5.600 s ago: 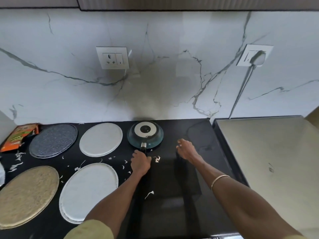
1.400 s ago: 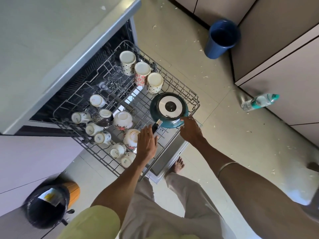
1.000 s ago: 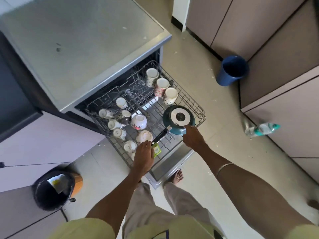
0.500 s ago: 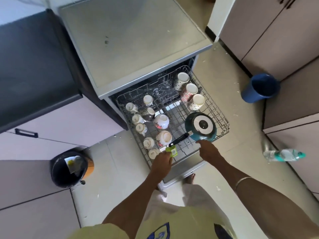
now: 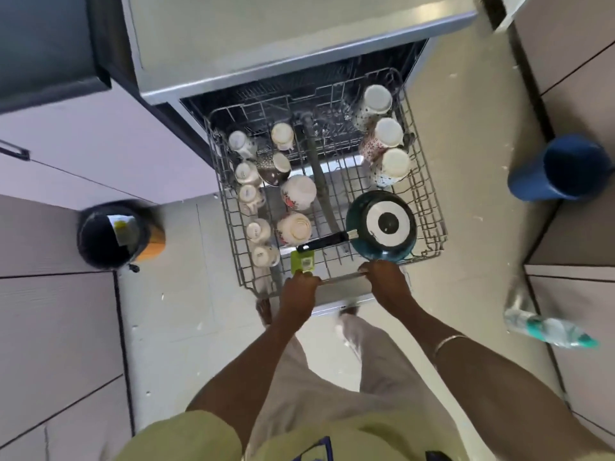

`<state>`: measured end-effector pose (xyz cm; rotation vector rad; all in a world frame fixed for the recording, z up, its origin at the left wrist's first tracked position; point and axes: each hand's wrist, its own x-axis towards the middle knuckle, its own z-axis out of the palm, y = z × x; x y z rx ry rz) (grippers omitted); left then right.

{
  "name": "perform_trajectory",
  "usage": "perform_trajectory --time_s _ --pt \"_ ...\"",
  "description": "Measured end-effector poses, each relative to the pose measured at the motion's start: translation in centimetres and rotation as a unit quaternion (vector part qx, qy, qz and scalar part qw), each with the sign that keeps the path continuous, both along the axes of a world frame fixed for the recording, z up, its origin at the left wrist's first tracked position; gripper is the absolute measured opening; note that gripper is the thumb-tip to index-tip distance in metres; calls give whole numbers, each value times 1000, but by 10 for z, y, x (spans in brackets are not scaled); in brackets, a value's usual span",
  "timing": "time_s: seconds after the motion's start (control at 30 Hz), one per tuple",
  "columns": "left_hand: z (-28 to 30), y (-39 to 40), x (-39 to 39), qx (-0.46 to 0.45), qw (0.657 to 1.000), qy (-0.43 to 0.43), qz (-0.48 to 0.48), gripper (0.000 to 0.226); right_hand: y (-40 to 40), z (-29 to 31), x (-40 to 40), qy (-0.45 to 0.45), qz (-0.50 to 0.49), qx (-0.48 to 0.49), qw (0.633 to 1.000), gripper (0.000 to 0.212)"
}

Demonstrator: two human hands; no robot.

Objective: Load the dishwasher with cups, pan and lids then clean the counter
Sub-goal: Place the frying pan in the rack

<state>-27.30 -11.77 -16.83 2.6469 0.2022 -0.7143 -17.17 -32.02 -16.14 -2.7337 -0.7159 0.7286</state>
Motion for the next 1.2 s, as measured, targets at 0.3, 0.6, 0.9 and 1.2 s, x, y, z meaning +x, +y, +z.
perform_trajectory --time_s 0.3,0.6,0.9,1.2 --pt "-3 -17 -1 75 997 30 6 41 -2 1 25 12 102 -64 993 22" --pt "-1 24 57 106 992 -30 54 44 43 0 85 -26 69 5 997 22" --pt "-26 65 94 75 979 -192 4 53 51 -35 127 -117 132 42 983 38" --pt "-35 96 156 86 944 -302 104 51 85 -54 180 -163 87 122 975 38"
